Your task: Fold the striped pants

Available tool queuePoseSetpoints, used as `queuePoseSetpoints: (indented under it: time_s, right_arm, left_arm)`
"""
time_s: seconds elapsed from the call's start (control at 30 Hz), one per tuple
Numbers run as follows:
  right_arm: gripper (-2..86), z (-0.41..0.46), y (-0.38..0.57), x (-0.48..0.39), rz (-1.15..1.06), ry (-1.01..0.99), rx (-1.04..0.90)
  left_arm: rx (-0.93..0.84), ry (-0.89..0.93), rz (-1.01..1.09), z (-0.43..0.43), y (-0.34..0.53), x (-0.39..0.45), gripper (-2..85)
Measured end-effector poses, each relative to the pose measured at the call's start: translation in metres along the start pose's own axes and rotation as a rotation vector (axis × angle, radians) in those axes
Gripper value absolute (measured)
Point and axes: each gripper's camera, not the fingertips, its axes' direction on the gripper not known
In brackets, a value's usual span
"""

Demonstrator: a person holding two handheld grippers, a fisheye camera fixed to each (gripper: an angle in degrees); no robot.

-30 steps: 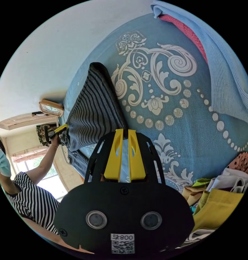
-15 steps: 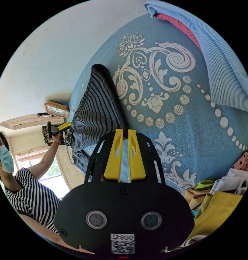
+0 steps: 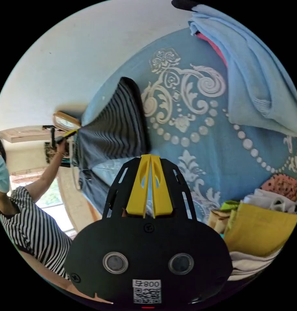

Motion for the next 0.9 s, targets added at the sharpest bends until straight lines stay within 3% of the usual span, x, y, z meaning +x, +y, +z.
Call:
queuePoseSetpoints:
  time_s: [0.17,0.33,0.53,0.73,0.9]
  right_arm:
    - [3.2,0.013,0.003,0.009,0.032,-0.058,0.072]
    - [8.7,0.029,-0.047,-0.040,-0.178,0.079,0.138]
    - [9.8,0.084,-0.140,-0.113,-0.437,0.098,0.122]
    - [10.3,0.185,-0.164,-0.207,-0.788,0.222,-0.059]
    - [10.4,0.246,-0.178,-0.247,-0.947,0.379,-0.091]
  left_arm:
    - [-0.136,-0.082,0.067,0.022,0.006,0.012,1.5]
    - [-0.022,-0.101,0.015,-0.013,0.034,0.009,2.5]
    - [0.107,0.092,-0.079,-0.057,0.071,-0.017,3.8]
    - [0.037,0.083,-0.244,-0.070,0.165,-0.063,5.5]
    - [-0.140,0.023,-0.588,-0.068,0.286,-0.148,7.7]
